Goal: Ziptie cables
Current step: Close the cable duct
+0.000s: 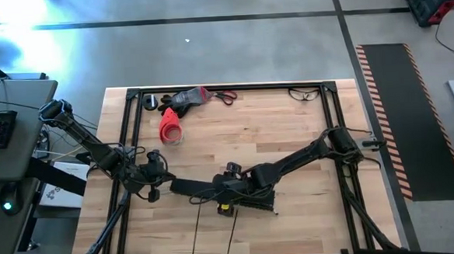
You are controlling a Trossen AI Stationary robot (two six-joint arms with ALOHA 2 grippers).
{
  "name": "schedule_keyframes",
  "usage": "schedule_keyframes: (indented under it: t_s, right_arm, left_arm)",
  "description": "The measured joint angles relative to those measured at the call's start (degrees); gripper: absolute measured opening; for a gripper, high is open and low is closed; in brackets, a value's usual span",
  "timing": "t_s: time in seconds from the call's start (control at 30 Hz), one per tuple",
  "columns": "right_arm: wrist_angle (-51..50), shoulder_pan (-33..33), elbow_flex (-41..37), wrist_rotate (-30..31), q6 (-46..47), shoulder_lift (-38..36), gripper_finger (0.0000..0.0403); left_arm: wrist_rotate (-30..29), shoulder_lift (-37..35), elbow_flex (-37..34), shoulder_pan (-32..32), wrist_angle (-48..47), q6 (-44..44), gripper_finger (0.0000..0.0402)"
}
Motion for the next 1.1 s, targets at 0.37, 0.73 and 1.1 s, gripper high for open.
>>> schedule_keyframes:
  t_s: [0.37, 0.73, 1.1]
  right_arm:
    - [-0.4, 0.0, 0.0, -1.8, 1.3, 1.2, 0.0209]
    - [-0.3, 0.0, 0.0, -2.5, 2.3, 1.6, 0.0209]
    - [-0.4, 0.0, 0.0, -2.9, 2.3, 1.6, 0.0209]
  left_arm:
    - [3.7, 0.1, -4.8, 0.0, 7.0, -2.9, 0.0000]
    - [6.3, 0.5, -10.1, 0.0, 16.8, -3.3, 0.0000]
    - [8.8, 6.2, -12.9, 0.1, 26.5, -3.9, 0.0000]
